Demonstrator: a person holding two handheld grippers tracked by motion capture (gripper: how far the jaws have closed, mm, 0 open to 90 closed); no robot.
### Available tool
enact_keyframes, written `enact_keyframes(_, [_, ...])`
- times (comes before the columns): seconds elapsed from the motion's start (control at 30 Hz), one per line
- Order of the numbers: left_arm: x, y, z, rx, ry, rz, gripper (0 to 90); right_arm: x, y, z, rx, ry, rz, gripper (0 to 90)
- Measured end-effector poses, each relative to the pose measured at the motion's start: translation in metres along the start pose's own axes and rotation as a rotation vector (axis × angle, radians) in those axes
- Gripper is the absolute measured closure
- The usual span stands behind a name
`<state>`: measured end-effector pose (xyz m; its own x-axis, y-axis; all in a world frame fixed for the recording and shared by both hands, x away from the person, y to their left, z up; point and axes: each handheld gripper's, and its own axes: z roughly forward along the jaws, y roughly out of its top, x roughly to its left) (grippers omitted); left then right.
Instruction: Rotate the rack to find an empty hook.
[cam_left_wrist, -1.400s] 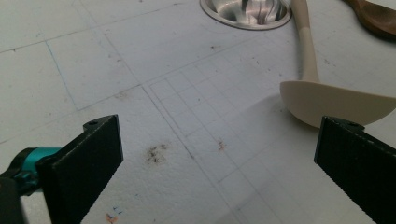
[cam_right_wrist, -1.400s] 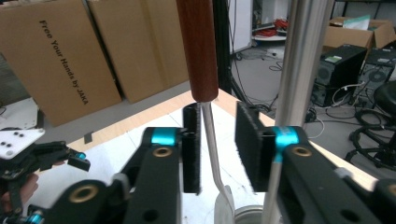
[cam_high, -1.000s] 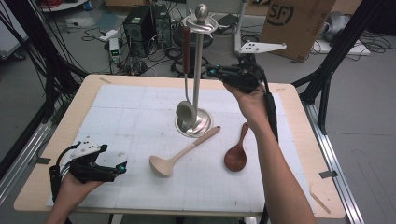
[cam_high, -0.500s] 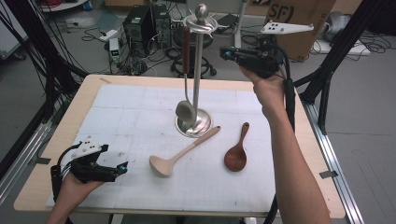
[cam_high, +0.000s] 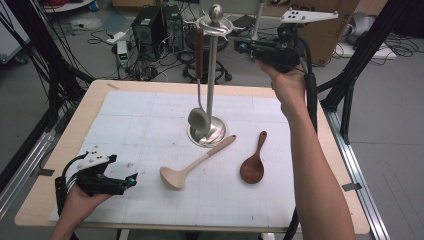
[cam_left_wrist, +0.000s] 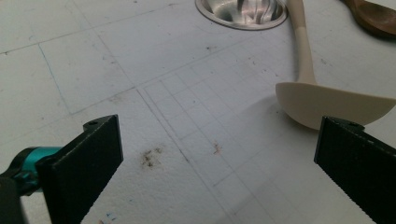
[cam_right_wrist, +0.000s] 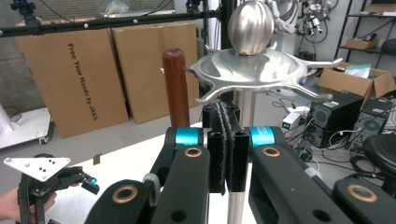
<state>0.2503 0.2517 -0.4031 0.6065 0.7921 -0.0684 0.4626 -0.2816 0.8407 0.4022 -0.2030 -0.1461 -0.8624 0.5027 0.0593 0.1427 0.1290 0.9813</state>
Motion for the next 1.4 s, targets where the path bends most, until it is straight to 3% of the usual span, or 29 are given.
enact_keyframes(1.4, [-0.001,0.000,-0.001,0.001,-0.001,0.004,1.7,0.030,0.011,0.043,0.022,0.025,-0.044,89.5])
